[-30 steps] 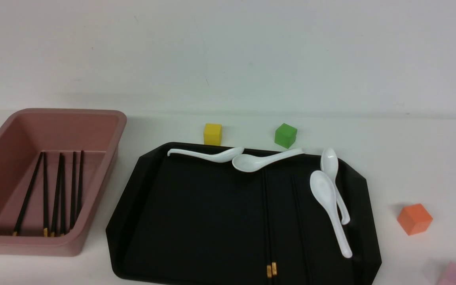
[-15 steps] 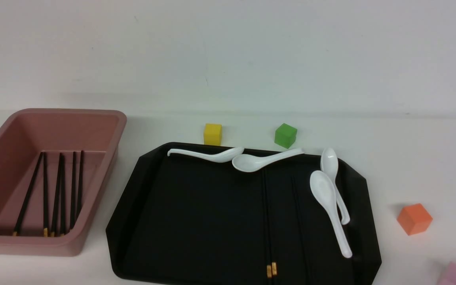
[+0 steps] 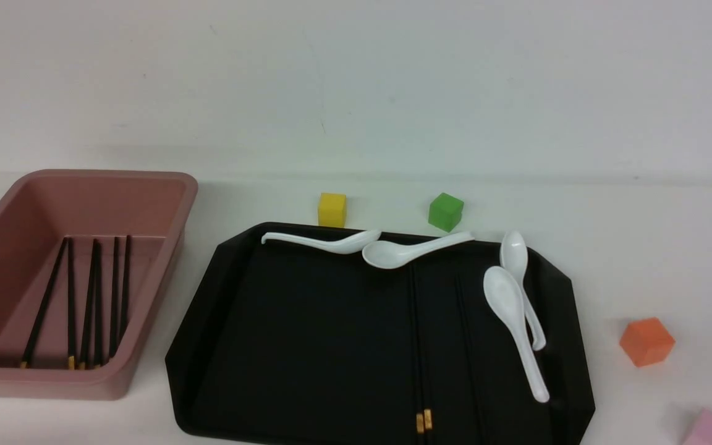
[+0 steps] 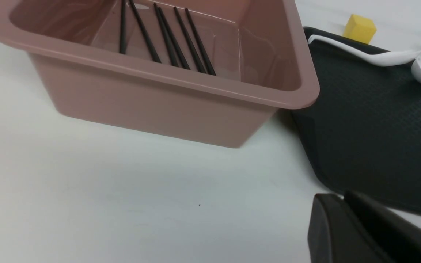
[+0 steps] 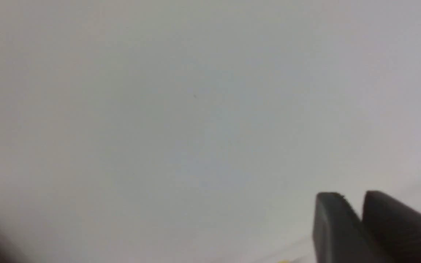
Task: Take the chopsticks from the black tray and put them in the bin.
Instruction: Use the right arm to grab a pair of chopsticks
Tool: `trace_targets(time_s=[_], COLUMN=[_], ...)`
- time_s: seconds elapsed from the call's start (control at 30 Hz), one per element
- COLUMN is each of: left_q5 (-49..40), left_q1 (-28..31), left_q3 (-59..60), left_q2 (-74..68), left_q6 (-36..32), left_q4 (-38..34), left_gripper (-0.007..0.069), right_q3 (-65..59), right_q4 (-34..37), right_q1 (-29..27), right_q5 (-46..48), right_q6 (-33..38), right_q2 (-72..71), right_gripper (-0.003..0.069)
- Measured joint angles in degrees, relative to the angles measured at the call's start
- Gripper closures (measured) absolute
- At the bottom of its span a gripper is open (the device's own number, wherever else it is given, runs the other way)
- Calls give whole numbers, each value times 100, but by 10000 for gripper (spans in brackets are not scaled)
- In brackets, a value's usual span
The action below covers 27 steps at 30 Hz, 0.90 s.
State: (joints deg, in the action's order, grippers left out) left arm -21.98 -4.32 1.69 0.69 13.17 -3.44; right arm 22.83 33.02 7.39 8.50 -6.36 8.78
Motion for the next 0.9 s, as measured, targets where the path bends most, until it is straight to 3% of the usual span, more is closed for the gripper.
trace_targets(time_s=[0.07,0.13,0.33,0.47,0.63,0.73,0.9], left_q5=[0,0,0,-5,-5,-5,-5], left_q1=[0,0,0,0,0,0,0], left_q3=[0,0,0,0,0,0,0], left_q2=[0,0,0,0,0,0,0], left_q6=[0,0,0,0,0,0,0], left_q4=[0,0,0,0,0,0,0], left_gripper=[574,574,574,569,564,562,553], right_q3=[527,845,1919,2220,2899,3350,4757], right_q4=[-193,-304,-608,-54,583,337,-1464], right_q1=[0,0,0,123,1122,1568,2556], right_q5=[512,1003,4010,4738,4870,4848,4779], right_q6=[448,636,975,1747,2318,1977,-252], right_q2=[610,1072,4074,5683,7556,8167,9433], right_gripper=[651,666,652,631,594,579,525])
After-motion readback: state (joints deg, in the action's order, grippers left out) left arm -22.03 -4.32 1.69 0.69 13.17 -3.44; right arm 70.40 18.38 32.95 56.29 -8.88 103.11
